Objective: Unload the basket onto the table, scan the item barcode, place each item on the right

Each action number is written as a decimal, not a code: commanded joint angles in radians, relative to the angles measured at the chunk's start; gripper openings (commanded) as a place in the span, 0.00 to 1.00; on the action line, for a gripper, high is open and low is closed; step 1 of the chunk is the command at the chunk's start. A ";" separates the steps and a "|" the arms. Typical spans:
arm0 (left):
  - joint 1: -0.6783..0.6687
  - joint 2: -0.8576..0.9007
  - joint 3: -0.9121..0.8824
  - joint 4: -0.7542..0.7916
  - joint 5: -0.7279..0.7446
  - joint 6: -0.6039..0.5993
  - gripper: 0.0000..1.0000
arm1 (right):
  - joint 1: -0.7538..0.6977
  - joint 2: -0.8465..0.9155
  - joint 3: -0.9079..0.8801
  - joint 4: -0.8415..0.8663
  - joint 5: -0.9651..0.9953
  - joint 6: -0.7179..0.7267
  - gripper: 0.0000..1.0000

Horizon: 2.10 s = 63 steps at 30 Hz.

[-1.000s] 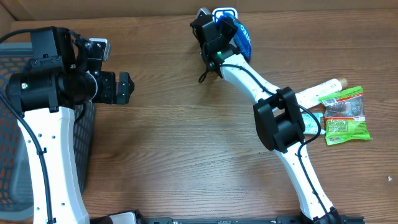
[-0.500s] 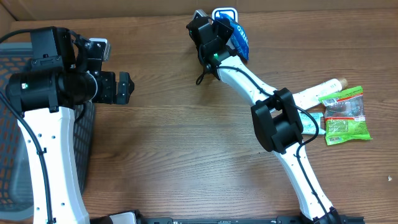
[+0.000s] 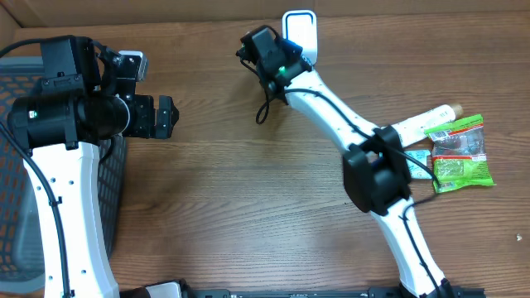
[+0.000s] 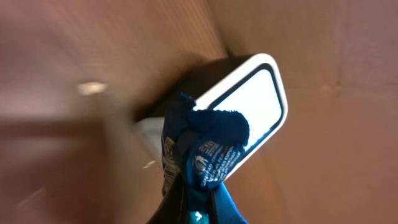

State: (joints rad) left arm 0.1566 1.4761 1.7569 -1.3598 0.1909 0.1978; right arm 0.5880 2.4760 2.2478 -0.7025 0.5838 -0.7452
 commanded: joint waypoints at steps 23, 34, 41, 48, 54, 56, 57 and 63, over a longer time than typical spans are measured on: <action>0.000 0.009 0.005 0.003 0.009 0.005 1.00 | -0.623 -0.647 -0.145 -0.870 -0.658 0.747 0.04; 0.000 0.009 0.005 0.003 0.009 0.005 1.00 | -0.778 -0.647 -0.609 -0.570 -0.657 0.803 0.21; 0.000 0.009 0.005 0.003 0.009 0.005 1.00 | -0.812 -0.657 -0.521 -0.616 -0.657 0.801 0.41; 0.000 0.009 0.005 0.003 0.009 0.005 0.99 | -0.798 -0.707 -0.220 -0.834 -0.663 0.793 0.43; 0.000 0.009 0.006 0.003 0.009 0.005 1.00 | -0.790 -0.855 0.006 -0.955 -0.744 0.764 0.43; 0.000 0.009 0.006 0.003 0.009 0.005 1.00 | -0.790 -0.922 0.016 -0.957 -0.743 0.763 0.43; 0.000 0.009 0.005 0.003 0.009 0.005 1.00 | -0.790 -0.958 0.016 -0.957 -0.743 0.755 0.44; 0.000 0.009 0.005 0.003 0.009 0.005 1.00 | -0.790 -1.147 0.005 -0.991 -0.743 0.719 0.50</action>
State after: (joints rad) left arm 0.1566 1.4761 1.7569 -1.3602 0.1913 0.1978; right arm -0.2058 1.3766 2.2532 -1.6882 -0.1501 -0.0036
